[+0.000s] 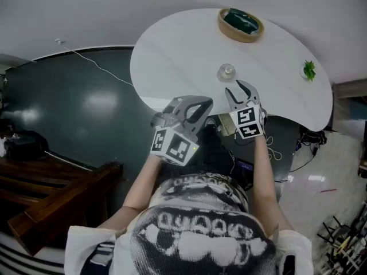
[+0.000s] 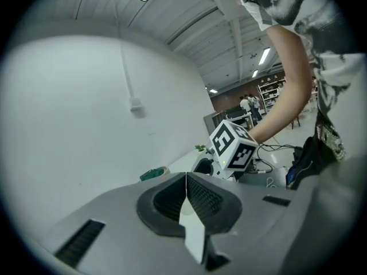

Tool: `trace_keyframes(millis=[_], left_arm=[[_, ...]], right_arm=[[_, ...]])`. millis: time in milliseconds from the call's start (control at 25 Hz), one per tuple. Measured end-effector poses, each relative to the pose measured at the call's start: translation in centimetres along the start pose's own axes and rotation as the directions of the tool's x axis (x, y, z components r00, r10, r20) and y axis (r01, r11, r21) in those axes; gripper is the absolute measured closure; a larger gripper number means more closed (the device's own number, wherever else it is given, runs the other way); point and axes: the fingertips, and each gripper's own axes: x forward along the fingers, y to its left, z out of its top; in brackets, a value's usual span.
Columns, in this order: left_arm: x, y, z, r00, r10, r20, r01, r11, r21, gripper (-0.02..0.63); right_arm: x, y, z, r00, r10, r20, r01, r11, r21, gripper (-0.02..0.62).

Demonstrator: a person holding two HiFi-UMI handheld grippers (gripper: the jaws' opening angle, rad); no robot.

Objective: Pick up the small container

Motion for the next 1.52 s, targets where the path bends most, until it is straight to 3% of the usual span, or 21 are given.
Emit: trace_keyframes(millis=[160,360,520,1200,1520], left_arm=[[1.0,1.0,0.0,0.999,0.033,-0.017,-0.033,0.999,-0.019,0.601],[2.9,2.1,-0.2,0.997,0.072,-0.037,-0.073,0.997,-0.03,0.601],[3.5,2.7,-0.4,0.993,0.103,-0.056,-0.105,0.994,-0.042,0.601],[5.0,4.3,-1.9,0.967,0.211,-0.14,-0.224,0.971,-0.086,0.601],[3.7,4.6,-3.2,0.948,0.254,-0.19,-0.275,0.957,-0.093,0.601]], right_arm=[[2.3,-0.8,-1.3,0.997,0.049,-0.063,-0.052,0.997,-0.052,0.387],[5.4,-2.1,-3.2,0.989,0.11,-0.101,-0.115,0.992,-0.046,0.289],[7.2,-2.7,-3.8,0.982,0.14,-0.123,-0.147,0.988,-0.048,0.259],[12.6,-1.7,-5.3,0.942,0.304,-0.144,-0.307,0.952,0.007,0.224],[13.6,-1.1,-6.3,0.935,0.316,-0.158,-0.321,0.947,-0.008,0.256]])
